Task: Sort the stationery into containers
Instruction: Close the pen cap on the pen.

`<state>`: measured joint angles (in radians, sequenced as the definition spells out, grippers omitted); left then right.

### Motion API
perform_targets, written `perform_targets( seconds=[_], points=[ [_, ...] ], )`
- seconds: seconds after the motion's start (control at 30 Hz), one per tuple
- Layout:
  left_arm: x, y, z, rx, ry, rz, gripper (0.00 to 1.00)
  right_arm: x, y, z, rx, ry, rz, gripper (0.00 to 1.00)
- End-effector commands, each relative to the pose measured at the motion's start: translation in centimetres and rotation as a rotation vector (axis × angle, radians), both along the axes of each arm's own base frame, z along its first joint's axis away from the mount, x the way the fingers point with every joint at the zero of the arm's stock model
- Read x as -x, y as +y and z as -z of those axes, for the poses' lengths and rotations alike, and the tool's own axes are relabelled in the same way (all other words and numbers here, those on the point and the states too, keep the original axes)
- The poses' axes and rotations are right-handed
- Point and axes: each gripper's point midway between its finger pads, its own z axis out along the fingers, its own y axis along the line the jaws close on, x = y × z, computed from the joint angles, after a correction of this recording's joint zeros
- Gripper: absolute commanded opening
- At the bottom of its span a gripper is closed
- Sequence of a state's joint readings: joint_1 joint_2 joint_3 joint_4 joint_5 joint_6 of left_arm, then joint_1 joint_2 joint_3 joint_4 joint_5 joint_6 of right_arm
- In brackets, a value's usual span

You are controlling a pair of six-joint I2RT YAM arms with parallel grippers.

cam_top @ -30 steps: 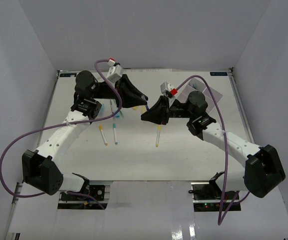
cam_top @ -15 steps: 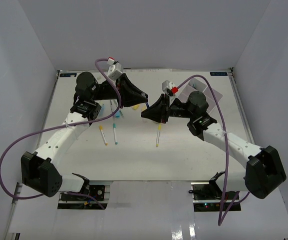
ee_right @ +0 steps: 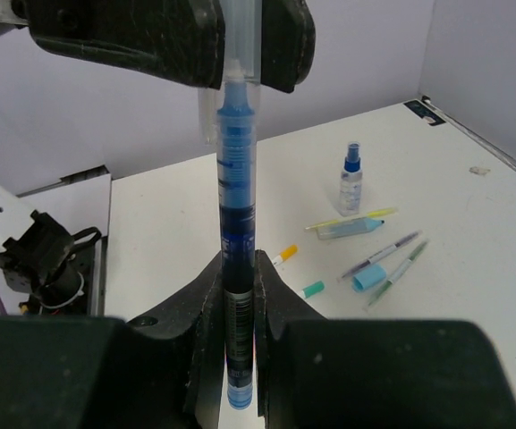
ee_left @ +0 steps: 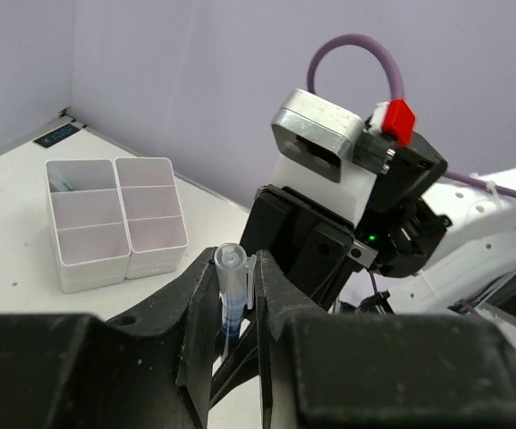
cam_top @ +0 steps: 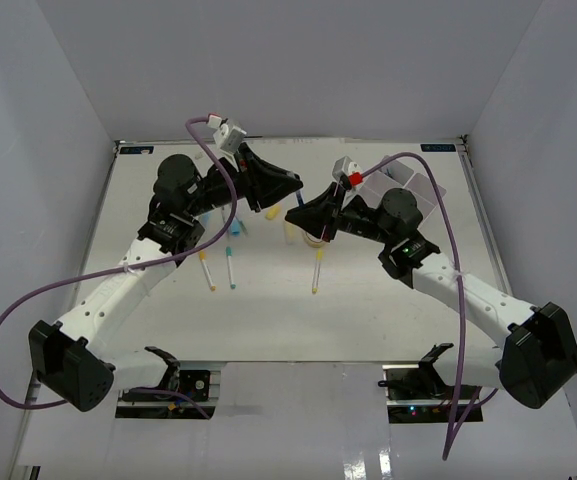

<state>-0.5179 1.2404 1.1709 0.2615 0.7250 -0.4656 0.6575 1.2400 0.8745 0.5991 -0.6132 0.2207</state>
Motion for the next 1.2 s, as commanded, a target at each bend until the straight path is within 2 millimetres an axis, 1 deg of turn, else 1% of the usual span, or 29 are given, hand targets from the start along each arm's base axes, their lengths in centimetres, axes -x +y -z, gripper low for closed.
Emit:
perform_targets(
  seconds=[0.0,0.03,0.13,0.17,0.2,0.3,0.43,0.6,0.83,0.87,0.93,0.97,1.1,1.13,1.17],
  points=[
    [-1.3,0.2,-0.2,0.030,0.103,-0.127,0.00,-0.7,-0.5,-1.3,-0.032,-0.061,0.091,0.08],
    [-1.1,-0.2,0.1,0.025,0.114,-0.124,0.00,-0.9,-0.5,-1.3,-0.034,-0.064,0.107,0.08],
    [-1.4,-0.7,0.2,0.020,0.121,-0.154,0.00,-1.2,-0.6,-1.1,-0.036,-0.063,0.133,0.08],
    [-1.4,-1.0,0.7,0.007,0.130,-0.162,0.00,-1.3,-0.7,-1.1,-0.038,-0.062,0.142,0.08],
    [-1.8,-0.8,0.7,0.009,0.133,-0.198,0.00,-1.5,-0.8,-0.8,-0.036,-0.057,0.151,0.08],
    [-1.9,-1.0,1.2,-0.001,0.134,-0.229,0.00,-1.7,-1.0,-0.5,-0.041,-0.055,0.175,0.08],
    [-2.5,-1.1,2.1,-0.020,0.131,-0.284,0.00,-1.9,-1.2,-0.7,-0.052,-0.056,0.193,0.08],
    [-2.3,-2.0,3.2,-0.063,0.112,-0.291,0.01,-2.2,-1.2,-0.5,-0.054,-0.053,0.201,0.08],
    [-2.4,-2.5,4.2,-0.142,0.052,-0.324,0.05,-2.4,-1.2,-0.3,-0.057,-0.054,0.209,0.08],
    [-2.4,-2.7,4.6,-0.158,0.045,-0.324,0.05,-2.4,-1.2,-0.4,-0.059,-0.054,0.210,0.08],
    [-2.4,-2.8,4.5,-0.169,0.035,-0.329,0.05,-2.5,-1.2,-0.5,-0.060,-0.055,0.212,0.08],
    [-2.5,-3.0,5.0,-0.189,0.037,-0.329,0.06,-2.5,-1.2,-0.6,-0.061,-0.056,0.212,0.08],
    [-2.7,-3.4,5.1,-0.207,0.036,-0.340,0.06,-2.6,-1.3,-0.9,-0.067,-0.060,0.224,0.08],
    [-2.6,-3.4,5.7,-0.228,0.051,-0.337,0.07,-2.7,-1.3,-1.0,-0.069,-0.062,0.227,0.08],
    [-2.6,-3.5,5.8,-0.229,0.055,-0.337,0.08,-2.7,-1.3,-1.0,-0.072,-0.062,0.228,0.08]
  ],
)
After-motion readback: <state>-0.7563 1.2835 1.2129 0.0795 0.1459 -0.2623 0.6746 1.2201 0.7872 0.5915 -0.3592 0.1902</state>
